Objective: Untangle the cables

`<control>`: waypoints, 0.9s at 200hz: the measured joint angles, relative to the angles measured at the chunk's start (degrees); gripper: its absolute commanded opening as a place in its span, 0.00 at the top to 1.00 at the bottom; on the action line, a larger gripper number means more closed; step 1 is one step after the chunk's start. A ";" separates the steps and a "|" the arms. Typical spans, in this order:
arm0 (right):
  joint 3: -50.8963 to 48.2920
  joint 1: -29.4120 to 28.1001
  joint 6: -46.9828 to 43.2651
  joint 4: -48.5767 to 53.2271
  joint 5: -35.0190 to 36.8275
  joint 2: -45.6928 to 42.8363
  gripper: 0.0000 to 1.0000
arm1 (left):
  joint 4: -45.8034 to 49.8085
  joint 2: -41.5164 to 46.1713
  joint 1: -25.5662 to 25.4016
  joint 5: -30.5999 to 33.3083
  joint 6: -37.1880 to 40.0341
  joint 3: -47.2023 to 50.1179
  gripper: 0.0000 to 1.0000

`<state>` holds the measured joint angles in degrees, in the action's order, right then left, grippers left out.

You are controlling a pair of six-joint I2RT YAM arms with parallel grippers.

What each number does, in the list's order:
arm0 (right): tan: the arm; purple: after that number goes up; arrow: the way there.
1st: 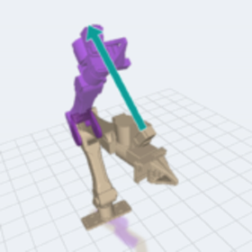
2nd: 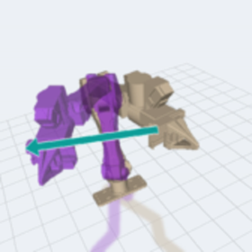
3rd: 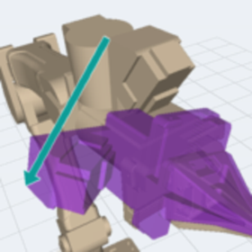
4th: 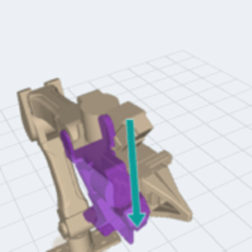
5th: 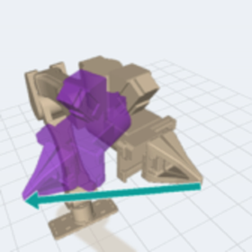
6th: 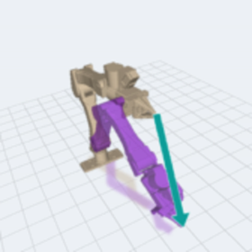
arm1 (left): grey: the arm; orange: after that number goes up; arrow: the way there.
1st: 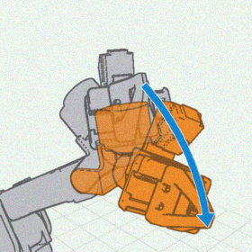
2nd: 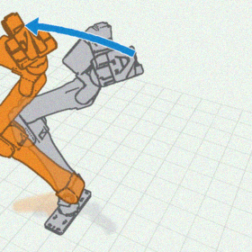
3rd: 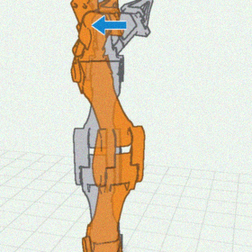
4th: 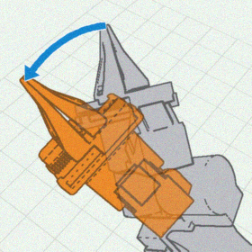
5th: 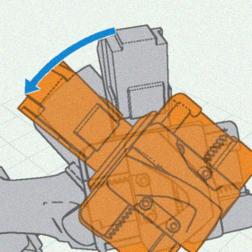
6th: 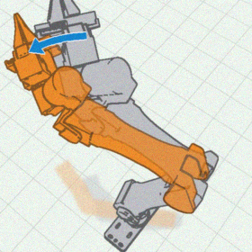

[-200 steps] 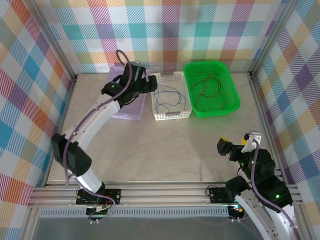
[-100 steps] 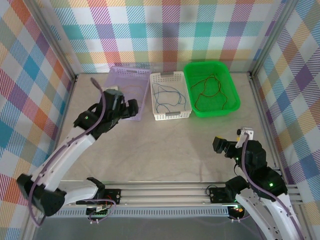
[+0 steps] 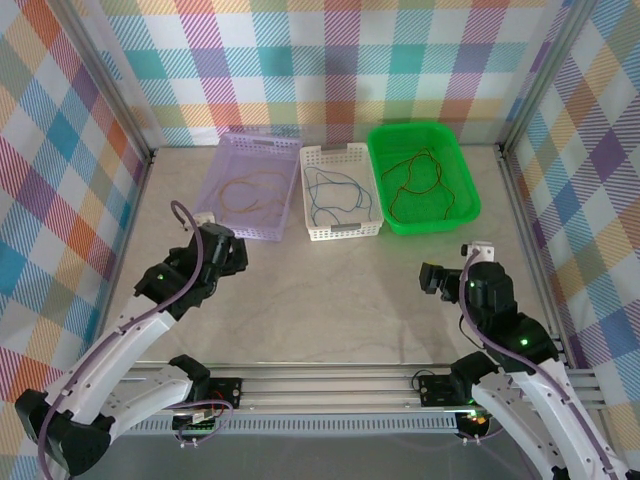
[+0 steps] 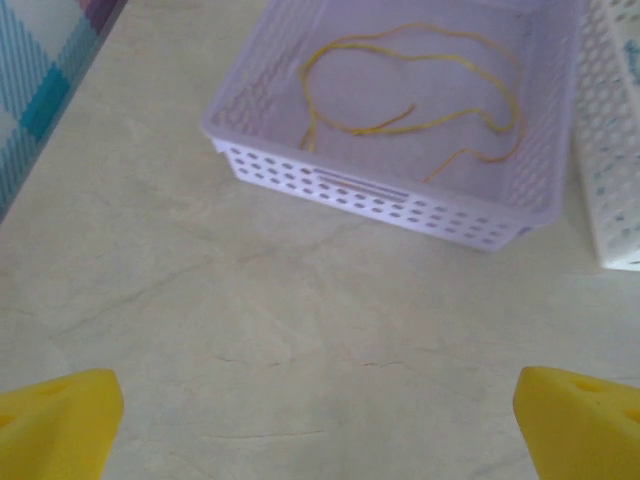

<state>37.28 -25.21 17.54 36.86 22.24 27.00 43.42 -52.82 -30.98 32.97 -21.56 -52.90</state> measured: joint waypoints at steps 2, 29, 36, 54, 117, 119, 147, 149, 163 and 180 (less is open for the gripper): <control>-0.13 0.00 -0.11 -0.33 0.24 0.20 0.00 | 0.00 -0.11 0.00 0.22 0.02 0.15 0.00; -2.51 0.00 -2.01 -6.10 3.89 3.85 0.00 | 0.20 -2.27 0.00 1.40 -0.07 0.57 0.00; -3.13 0.02 -2.38 -7.69 4.96 5.05 0.00 | 0.24 -2.84 0.00 1.40 -0.22 0.57 0.00; -4.68 0.09 -3.61 -12.85 8.24 9.20 0.00 | 0.66 -3.63 0.00 1.49 -1.18 0.57 0.00; -9.79 8.07 -6.88 -32.06 13.07 23.41 0.00 | -0.48 1.31 0.00 1.88 -2.60 3.74 0.00; -9.88 8.35 -6.88 -32.61 13.16 23.69 0.00 | -0.50 1.38 0.00 1.90 -2.69 3.82 0.00; -12.20 10.29 -7.82 -41.90 13.33 28.57 0.00 | -1.73 1.25 0.00 2.58 -3.21 5.01 0.00; -12.39 10.34 -7.96 -42.82 13.29 29.14 0.00 | -1.81 1.18 0.00 2.64 -3.32 5.09 0.00; -13.97 10.93 -8.70 -49.11 13.09 33.11 0.00 | -2.78 0.81 0.00 2.75 -3.63 5.79 0.00; -15.26 11.69 -9.60 -55.82 12.92 38.66 0.00 | -3.52 0.42 0.00 3.04 -4.31 6.71 0.00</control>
<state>22.02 -13.52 7.94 -18.96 35.16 65.67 39.90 -52.40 -30.98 36.01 -25.87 -46.19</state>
